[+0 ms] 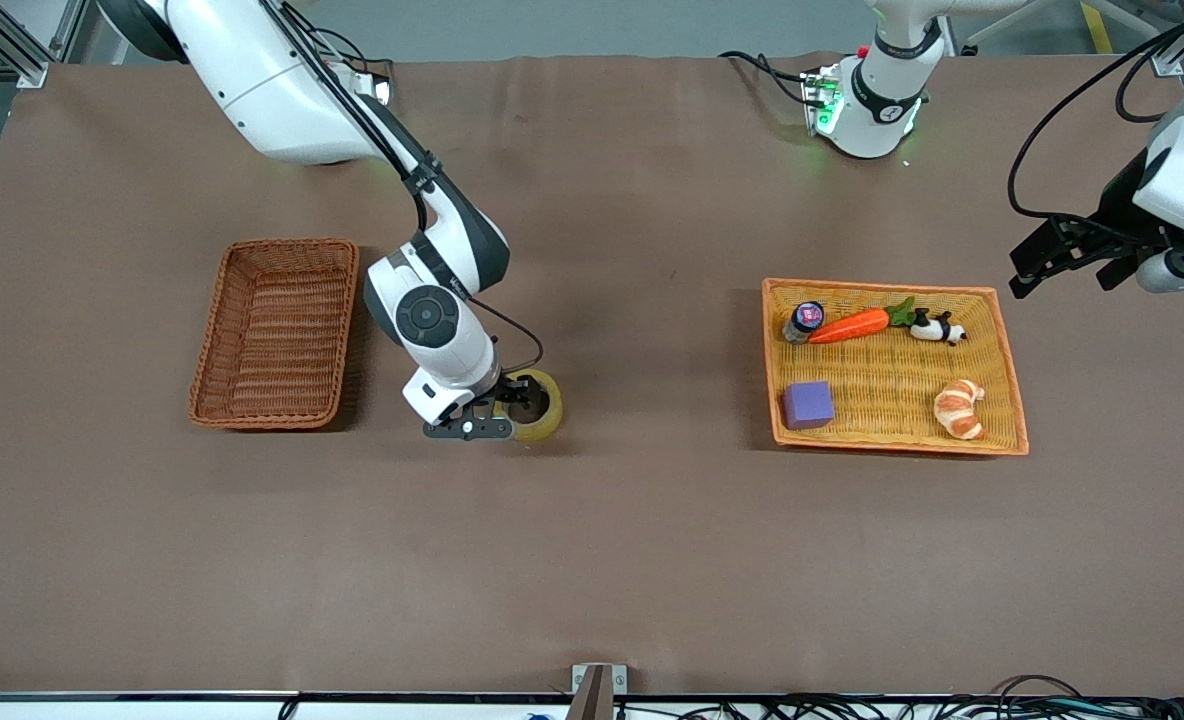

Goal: Move tape to another basket
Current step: 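Grasp the tape roll with the right gripper while the left gripper withdraws, then carry the tape roll with the right gripper into the wicker basket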

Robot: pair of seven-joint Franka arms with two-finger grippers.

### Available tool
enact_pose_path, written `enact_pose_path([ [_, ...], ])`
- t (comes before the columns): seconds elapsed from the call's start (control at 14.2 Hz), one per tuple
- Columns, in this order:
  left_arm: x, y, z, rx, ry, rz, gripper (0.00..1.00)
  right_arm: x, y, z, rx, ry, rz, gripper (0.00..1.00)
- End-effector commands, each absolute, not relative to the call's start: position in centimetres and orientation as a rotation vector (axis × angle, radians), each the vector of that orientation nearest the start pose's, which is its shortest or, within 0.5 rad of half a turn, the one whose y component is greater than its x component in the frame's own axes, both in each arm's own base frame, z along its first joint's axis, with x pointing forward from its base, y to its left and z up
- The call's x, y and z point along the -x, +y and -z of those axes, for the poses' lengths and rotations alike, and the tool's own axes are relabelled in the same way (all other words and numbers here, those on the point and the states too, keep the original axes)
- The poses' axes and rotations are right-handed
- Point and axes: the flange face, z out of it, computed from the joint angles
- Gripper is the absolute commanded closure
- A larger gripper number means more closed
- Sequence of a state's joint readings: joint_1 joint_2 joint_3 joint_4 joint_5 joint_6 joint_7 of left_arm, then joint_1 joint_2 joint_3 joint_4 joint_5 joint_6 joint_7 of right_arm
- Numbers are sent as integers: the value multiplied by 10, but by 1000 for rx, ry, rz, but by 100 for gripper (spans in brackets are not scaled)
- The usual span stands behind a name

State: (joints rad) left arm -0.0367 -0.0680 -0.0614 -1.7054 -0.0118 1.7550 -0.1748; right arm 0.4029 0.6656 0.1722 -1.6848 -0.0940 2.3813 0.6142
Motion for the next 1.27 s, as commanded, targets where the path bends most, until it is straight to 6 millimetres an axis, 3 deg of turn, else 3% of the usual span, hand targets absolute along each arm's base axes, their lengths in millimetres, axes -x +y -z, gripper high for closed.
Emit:
enact_pose_path([
  [0.0,-542,-55,-609,3178,-6,100,0,-582,361,-207,3095,7,46,2],
  [0.07,-541,-54,-608,3178,21,88,1,-581,362,-203,3097,3,43,4],
  [0.14,-541,-54,-608,3179,45,86,0,-581,361,-202,3104,-9,48,15],
  [0.35,-540,-58,-606,3177,55,78,0,-580,360,-198,3129,-56,64,67],
  [0.42,-541,-58,-606,3176,43,78,0,-578,363,-197,3129,-65,68,78],
  [0.64,-541,-62,-606,3171,37,78,0,-579,357,-191,3123,-4,73,100],
  [0.85,-541,-62,-606,3166,28,76,0,-590,340,-204,3123,81,47,100],
  [0.92,-541,-61,-606,3166,25,76,0,-591,328,-223,3155,123,-31,100],
  [1.06,-542,-57,-603,3165,18,70,0,-596,293,-298,3161,216,-100,100],
  [1.2,-542,-55,-604,3161,26,73,0,-592,262,-364,3209,159,-108,100],
])
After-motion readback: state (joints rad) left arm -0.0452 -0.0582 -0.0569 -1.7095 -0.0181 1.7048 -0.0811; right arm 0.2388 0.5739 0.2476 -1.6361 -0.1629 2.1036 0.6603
